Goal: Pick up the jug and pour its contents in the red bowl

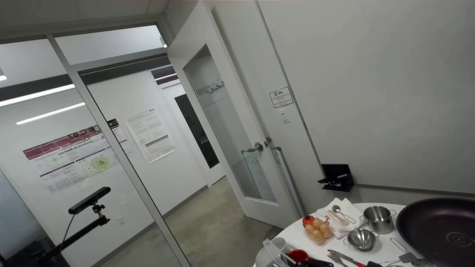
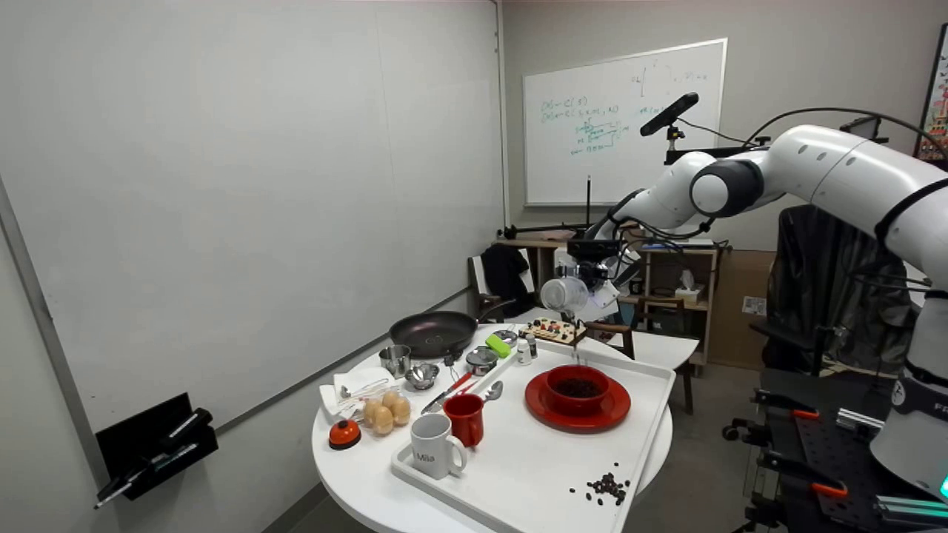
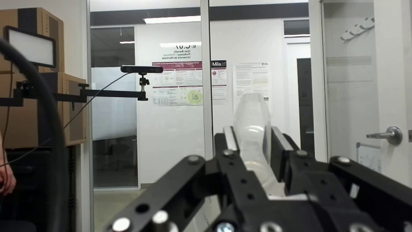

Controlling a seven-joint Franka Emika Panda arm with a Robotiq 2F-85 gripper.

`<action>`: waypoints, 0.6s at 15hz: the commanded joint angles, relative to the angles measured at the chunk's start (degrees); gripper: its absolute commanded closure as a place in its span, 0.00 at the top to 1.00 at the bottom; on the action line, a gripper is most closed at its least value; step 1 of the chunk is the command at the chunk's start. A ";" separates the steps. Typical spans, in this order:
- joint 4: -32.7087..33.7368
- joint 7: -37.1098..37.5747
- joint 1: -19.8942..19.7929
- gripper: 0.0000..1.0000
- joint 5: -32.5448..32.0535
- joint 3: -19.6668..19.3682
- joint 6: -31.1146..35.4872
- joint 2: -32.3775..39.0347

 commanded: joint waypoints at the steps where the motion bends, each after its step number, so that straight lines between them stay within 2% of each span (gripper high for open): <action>1: 2.65 1.93 0.19 0.07 0.84 -0.19 -0.43 1.22; 9: 3.27 1.69 1.98 0.07 -1.25 -1.26 1.46 -0.07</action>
